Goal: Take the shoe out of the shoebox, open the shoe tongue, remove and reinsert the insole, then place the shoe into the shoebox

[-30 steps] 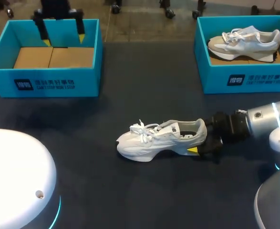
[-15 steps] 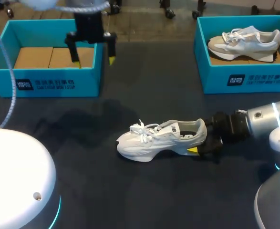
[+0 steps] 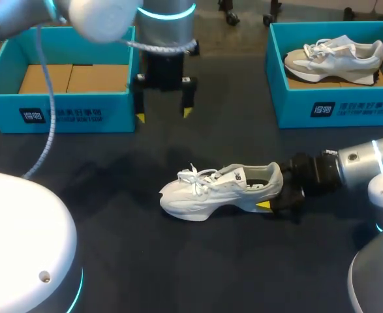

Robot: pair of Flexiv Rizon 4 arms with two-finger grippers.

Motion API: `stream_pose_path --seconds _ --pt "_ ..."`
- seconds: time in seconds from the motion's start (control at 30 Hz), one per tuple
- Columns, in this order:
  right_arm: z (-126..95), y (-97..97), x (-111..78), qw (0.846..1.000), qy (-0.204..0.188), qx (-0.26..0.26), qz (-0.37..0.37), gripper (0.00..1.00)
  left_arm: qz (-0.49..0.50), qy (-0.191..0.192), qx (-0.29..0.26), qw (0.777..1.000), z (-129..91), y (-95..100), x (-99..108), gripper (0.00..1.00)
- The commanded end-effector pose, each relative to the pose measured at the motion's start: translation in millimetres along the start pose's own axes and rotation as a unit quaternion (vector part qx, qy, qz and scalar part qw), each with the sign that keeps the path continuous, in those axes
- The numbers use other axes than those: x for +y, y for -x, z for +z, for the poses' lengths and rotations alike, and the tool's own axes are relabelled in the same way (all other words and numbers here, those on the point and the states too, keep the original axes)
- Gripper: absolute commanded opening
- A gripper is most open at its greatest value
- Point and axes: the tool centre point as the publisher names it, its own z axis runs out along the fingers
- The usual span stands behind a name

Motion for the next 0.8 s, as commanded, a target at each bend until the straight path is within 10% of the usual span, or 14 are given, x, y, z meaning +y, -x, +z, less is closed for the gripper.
stream_pose_path --seconds 0.03,0.5,0.8 --pt "2 -0.6 0.9 1.0 -0.002 -0.001 0.0 0.0 0.009 -0.007 0.006 1.0 5 -15.6 17 1.0" --pt "2 -0.6 0.9 1.0 -0.002 -0.001 0.0 0.0 0.096 0.023 0.048 0.994 8 -59.7 80 1.0" --pt "2 -0.6 0.9 1.0 -0.002 -0.001 0.0 0.0 0.096 0.023 0.048 0.994 8 -59.7 80 1.0"
